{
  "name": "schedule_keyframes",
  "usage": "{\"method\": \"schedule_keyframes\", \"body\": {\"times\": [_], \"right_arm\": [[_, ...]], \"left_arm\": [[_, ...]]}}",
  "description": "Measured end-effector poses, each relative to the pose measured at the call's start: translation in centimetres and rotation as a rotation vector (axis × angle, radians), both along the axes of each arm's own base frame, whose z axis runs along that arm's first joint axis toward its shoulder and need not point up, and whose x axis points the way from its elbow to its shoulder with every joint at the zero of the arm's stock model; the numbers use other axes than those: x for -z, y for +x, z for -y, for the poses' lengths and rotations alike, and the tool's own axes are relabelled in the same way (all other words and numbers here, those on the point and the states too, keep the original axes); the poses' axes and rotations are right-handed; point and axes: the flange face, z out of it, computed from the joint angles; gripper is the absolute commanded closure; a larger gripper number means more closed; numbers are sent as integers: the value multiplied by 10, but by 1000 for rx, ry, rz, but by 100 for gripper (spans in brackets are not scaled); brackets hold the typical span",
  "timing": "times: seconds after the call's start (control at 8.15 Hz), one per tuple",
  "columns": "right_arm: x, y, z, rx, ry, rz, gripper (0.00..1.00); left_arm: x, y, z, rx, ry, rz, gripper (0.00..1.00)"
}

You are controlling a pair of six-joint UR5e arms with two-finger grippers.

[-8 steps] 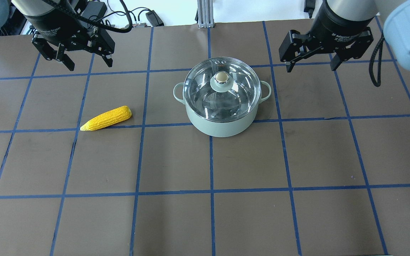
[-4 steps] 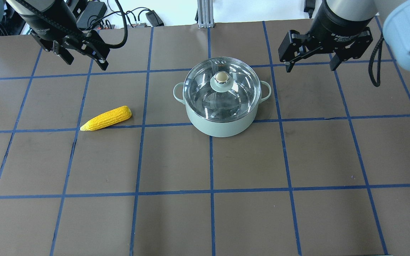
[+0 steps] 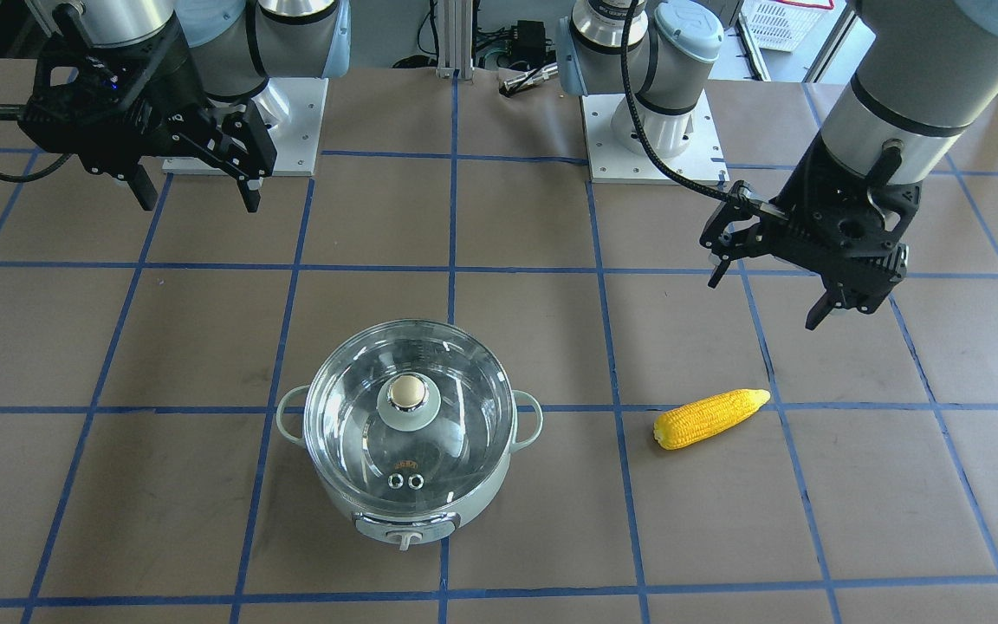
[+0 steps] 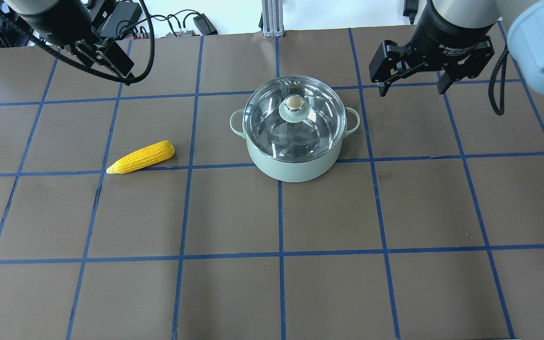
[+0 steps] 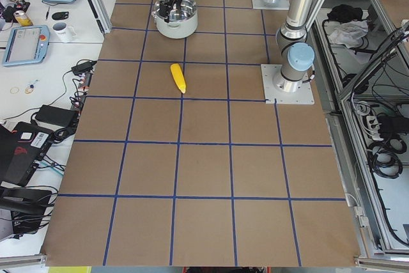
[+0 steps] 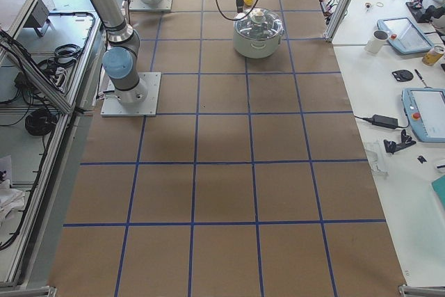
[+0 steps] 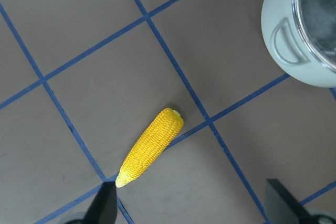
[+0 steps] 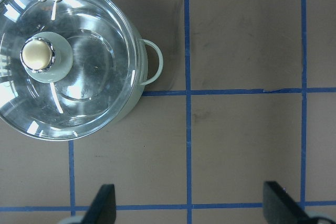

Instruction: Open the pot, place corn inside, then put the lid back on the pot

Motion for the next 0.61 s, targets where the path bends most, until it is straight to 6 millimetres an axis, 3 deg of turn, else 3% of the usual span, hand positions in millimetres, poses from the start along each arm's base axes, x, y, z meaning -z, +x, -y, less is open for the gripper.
{"method": "schedule_keyframes", "body": {"times": [0.37, 0.61], "right_arm": [[0, -3, 1, -18, 0, -13, 0], [0, -3, 0, -36, 3, -17, 0]], "left_arm": [[31, 32, 26, 198, 10, 1, 0], [66, 41, 43, 304, 52, -5, 0]]}}
